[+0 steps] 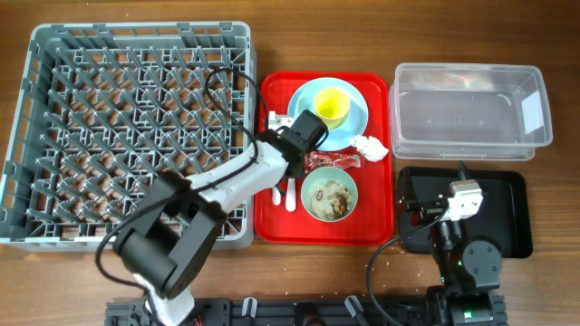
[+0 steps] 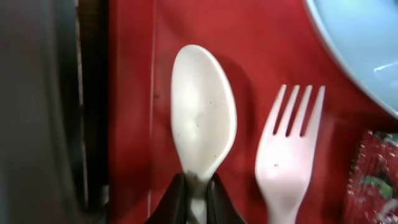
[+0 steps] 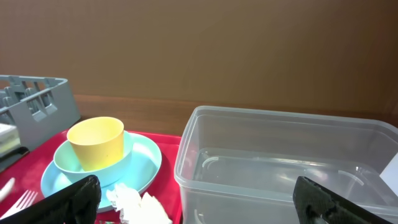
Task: Sort waste into correct bins and load items into the dishwasher rack
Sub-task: 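Grasp the white spoon and fork with the left gripper and lift, then carry the cutlery left and drop it into the grey dish rack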
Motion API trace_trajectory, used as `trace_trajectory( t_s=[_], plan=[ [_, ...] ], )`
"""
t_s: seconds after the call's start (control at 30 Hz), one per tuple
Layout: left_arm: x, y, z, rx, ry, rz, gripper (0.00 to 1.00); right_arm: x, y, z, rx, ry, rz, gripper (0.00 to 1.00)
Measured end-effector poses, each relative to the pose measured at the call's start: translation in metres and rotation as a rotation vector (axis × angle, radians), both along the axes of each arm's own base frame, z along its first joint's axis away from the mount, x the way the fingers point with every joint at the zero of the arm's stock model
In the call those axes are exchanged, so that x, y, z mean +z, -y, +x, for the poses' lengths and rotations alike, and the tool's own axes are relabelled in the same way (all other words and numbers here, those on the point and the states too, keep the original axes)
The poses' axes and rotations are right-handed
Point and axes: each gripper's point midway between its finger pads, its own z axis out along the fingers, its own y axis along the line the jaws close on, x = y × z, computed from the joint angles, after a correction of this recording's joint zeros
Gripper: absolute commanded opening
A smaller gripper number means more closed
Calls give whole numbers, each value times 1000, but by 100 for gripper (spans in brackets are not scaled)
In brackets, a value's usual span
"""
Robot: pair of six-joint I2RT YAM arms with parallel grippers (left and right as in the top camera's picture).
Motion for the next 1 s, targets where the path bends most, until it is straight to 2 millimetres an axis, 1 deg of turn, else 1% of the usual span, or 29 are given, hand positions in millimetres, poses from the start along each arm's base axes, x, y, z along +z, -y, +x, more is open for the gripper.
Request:
trace_trajectory(
  t_s=[0.03,0.1,0.17,0.2,0.27,0.3,0.37,0.4,0.43,0.5,0.57,0.63,0.73,0.77,0.8,0.83,0.87,0.9,0.97,1.0],
  plan=[
    [9,1,2,0,19,-14,4,0,0,0,0,0,0,100],
    [41,1,8,6,96,-47,4,0,0,0,0,0,0,100],
    [84,-4,11,19,192,-79,4,0,0,0,0,0,0,100],
    [110,-9,11,27,245,-97,4,0,0,0,0,0,0,100],
    [150,-16,10,7,334,-118,4,0,0,0,0,0,0,100],
    [159,-19,8,-16,351,-108,4,0,0,0,0,0,0,100],
    [177,-35,2,-46,377,-69,4,0,0,0,0,0,0,100],
    [183,-44,2,-40,389,-56,4,0,0,0,0,0,0,100],
    [185,-58,4,-19,385,-28,4,0,0,0,0,0,0,100],
    [176,-82,7,26,343,12,4,0,0,0,0,0,0,100],
    [166,-96,12,62,302,12,4,0,0,0,0,0,0,100],
    [151,-101,16,69,242,-11,4,0,0,0,0,0,0,100],
    [132,-94,16,49,172,-38,5,0,0,0,0,0,0,100],
    [127,-92,16,42,153,-40,12,0,0,0,0,0,0,100],
    [120,-90,15,36,132,-39,31,0,0,0,0,0,0,100],
    [113,-89,15,33,111,-35,47,0,0,0,0,0,0,100],
    [108,-89,15,25,97,-28,48,0,0,0,0,0,0,100],
    [105,-90,16,24,91,-18,55,0,0,0,0,0,0,100],
    [106,-94,20,38,110,5,53,0,0,0,0,0,0,100],
    [107,-96,20,39,116,16,48,0,0,0,0,0,0,100]
  ],
)
